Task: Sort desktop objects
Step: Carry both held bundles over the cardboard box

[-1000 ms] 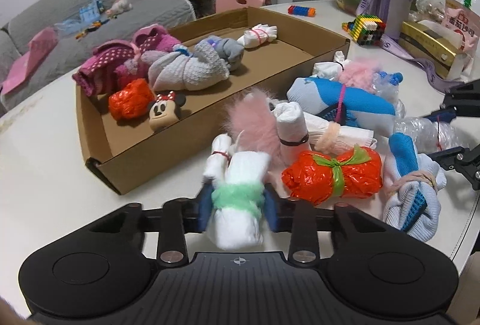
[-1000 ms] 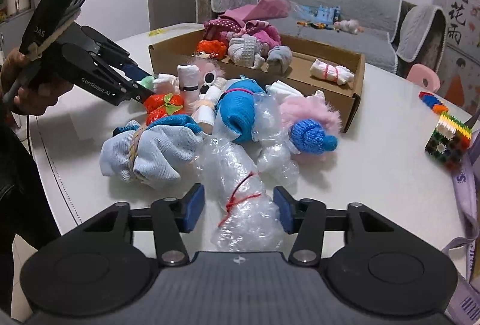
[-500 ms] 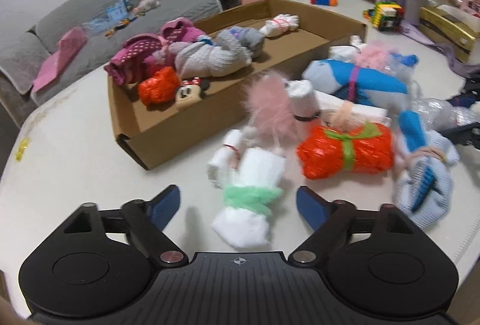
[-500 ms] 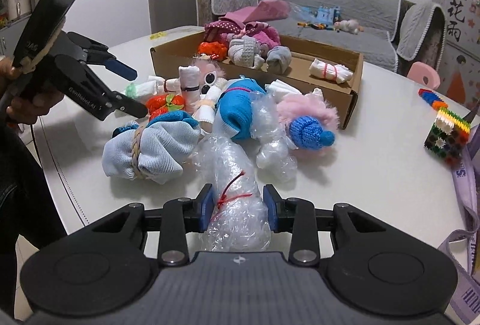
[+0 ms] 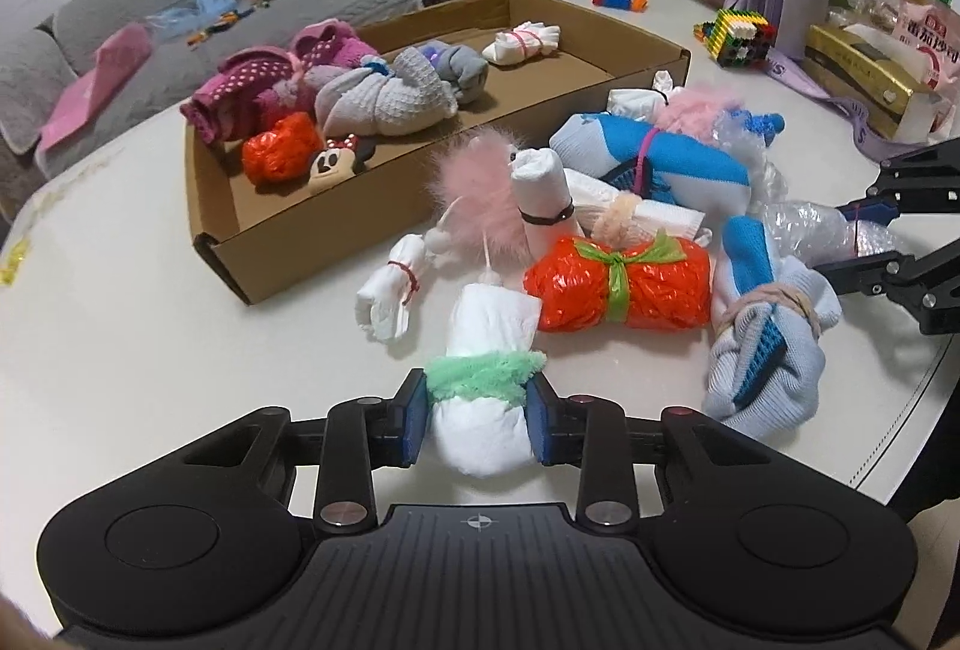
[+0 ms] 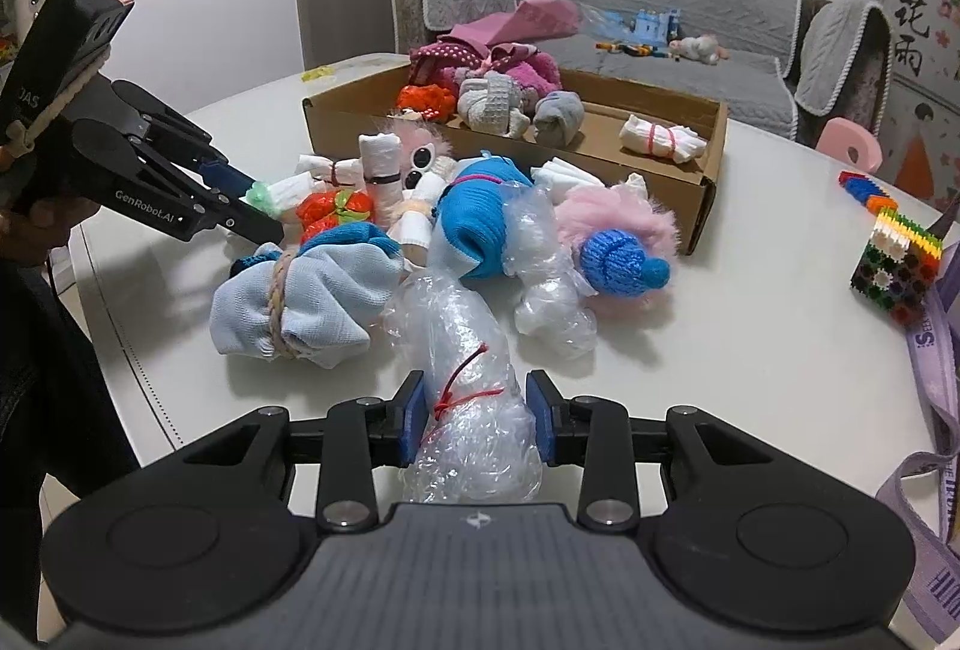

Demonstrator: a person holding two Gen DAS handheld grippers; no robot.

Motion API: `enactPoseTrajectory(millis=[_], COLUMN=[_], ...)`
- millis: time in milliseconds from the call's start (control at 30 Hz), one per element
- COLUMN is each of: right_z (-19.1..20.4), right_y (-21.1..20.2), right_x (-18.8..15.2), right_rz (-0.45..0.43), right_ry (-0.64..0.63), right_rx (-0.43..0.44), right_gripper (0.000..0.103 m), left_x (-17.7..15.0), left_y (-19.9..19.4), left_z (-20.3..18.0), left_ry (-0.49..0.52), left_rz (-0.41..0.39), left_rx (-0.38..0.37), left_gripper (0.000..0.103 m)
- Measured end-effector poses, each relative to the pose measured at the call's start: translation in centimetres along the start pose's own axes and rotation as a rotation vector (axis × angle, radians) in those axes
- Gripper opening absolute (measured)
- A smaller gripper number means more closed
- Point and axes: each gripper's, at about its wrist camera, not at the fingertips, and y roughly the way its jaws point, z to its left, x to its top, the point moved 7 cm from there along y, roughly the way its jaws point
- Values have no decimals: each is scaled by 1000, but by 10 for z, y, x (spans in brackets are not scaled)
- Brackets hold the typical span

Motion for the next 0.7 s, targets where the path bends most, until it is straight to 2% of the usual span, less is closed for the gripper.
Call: enactPoseTrajectory(millis=[200,400,700], right_z=[-4,-6,-6], right_y=[-10,-20,-43], right_x=[5,15,56], right_rz=[-42,-46,-70], right_ry=[19,17,-34], right_rx=[-2,-35,-109], right_gripper=[32,32,32], left_x=[5,21,60], left_y=[-25,-59,-84], left_z=[3,13,22], left_ry=[-18,-45,-65], left_rz=[-34,-73,-135], left_rx=[34,110,160], left_gripper=[40,40,40])
